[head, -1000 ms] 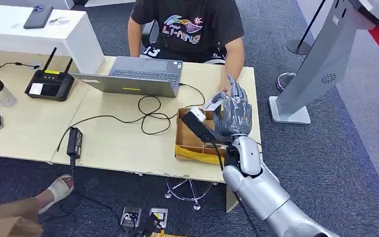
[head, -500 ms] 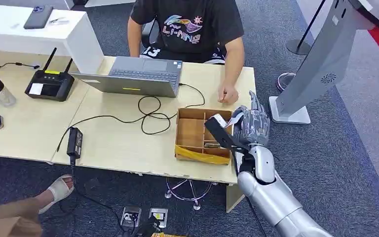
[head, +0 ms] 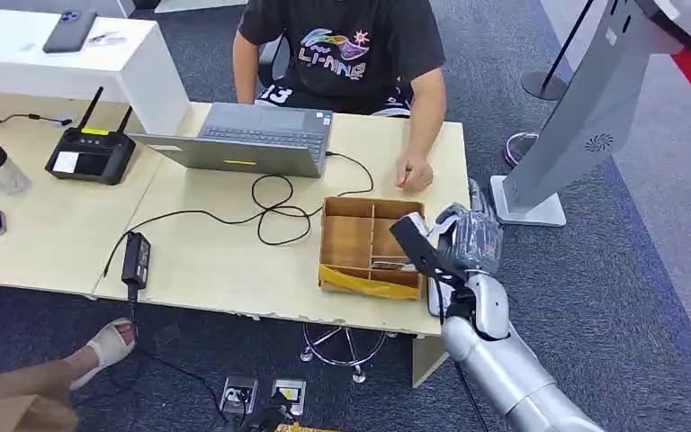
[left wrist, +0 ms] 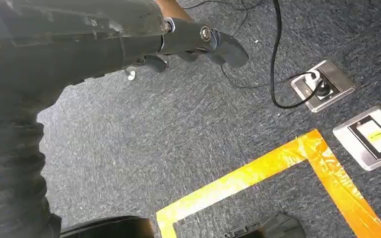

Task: Pass the card to the sensor for recognition and then transmit it.

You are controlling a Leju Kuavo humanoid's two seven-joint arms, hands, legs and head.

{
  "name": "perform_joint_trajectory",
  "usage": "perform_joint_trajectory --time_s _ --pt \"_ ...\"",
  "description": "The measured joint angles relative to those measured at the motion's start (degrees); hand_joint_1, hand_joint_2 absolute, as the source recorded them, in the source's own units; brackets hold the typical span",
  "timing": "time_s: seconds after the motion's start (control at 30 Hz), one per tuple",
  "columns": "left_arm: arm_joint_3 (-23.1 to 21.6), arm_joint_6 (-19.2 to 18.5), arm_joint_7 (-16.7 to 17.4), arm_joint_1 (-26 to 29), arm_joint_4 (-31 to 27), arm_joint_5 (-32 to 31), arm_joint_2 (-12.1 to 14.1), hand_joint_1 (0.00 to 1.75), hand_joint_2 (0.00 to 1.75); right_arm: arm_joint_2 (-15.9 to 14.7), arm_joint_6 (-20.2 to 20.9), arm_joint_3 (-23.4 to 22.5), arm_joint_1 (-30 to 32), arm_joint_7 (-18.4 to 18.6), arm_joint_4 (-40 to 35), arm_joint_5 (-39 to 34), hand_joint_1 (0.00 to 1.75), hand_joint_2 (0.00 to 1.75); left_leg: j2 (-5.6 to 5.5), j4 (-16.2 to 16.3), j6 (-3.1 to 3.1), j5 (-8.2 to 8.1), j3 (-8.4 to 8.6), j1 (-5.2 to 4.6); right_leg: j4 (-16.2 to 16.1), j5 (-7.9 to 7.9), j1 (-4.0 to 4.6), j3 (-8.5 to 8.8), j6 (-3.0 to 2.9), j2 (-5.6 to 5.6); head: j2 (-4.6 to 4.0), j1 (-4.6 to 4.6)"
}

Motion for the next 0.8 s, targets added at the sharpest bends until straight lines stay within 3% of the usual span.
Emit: perform_joint_trajectory --time_s 0.43,0.5,0.63,0.8 --pt "-0.11 -0.61 -2.84 -0.17 0.0 0.02 0.06 0.0 1.75 -3.87 -1.14 -0.83 2.33 2.97 0.59 -1.6 1.75 1.75 0.01 0.01 0.01 -0.01 0.0 0.0 -0.01 0.0 0.0 -0.01 0.0 0.01 0.0 0.0" --pt "-0.02 -2.39 -3.17 -1.26 -0.04 0.09 0.46 0.0 1.75 -4.02 -1.14 -0.81 2.86 2.32 0.59 -1.6 1.75 1.75 0.0 0.0 -0.01 0.01 -0.02 0.01 0.0 0.0 0.01 -0.01 0.0 -0.03 0.0 0.0" --pt "0.04 -11.35 -1.53 -7.03 -0.9 0.07 3.83 0.0 1.75 -3.63 -1.11 -0.74 3.09 1.79 0.68 -1.47 1.75 1.75 -0.06 -0.01 -0.13 0.13 -0.04 0.08 0.06 0.07 0.08 0.0 -0.08 -0.07 0.0 0.02" --pt "0.04 -12.5 -1.16 -9.76 -2.01 0.0 5.71 0.0 1.75 -3.32 -0.92 -0.57 4.26 1.84 1.16 -1.44 1.75 1.75 -0.05 0.0 -0.15 0.14 -0.04 0.05 0.17 0.07 0.05 -0.04 -0.09 -0.08 0.0 -0.02"
